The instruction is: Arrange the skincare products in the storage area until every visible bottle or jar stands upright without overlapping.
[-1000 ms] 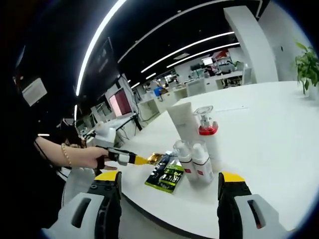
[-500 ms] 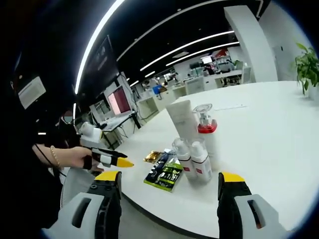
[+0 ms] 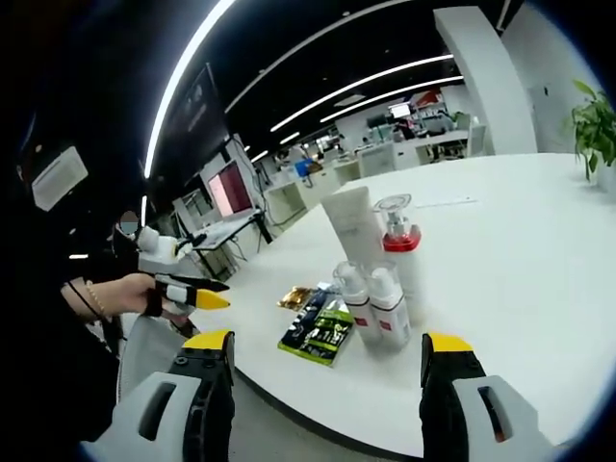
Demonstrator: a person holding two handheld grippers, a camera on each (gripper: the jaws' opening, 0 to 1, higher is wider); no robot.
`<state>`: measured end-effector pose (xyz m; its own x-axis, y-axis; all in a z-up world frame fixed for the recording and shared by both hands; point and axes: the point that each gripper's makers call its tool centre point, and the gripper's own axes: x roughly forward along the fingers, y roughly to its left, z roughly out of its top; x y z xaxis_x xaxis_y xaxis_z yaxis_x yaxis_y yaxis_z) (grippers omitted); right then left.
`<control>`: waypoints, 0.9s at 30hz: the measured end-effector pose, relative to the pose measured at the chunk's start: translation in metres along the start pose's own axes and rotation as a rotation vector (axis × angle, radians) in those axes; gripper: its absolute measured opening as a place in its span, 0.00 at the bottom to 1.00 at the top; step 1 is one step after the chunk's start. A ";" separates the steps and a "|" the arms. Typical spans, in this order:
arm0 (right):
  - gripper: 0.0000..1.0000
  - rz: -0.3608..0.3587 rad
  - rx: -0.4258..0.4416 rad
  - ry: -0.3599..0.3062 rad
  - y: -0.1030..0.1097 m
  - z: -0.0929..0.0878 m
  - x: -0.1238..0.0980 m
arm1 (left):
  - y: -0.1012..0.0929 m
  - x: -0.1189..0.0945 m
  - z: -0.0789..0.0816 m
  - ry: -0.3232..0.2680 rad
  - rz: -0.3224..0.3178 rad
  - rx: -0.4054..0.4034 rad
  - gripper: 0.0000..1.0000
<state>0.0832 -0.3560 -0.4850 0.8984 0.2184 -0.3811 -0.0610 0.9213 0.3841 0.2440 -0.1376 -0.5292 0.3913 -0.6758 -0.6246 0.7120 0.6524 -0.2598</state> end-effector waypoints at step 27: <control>0.84 -0.025 -0.001 0.065 -0.004 -0.010 0.002 | -0.003 -0.006 -0.003 0.012 -0.098 -0.041 0.98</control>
<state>0.0811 -0.3556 -0.4958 0.8695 0.2157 -0.4444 -0.0394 0.9270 0.3729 0.2377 -0.1344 -0.5266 0.3139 -0.7332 -0.6033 0.7222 0.5969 -0.3496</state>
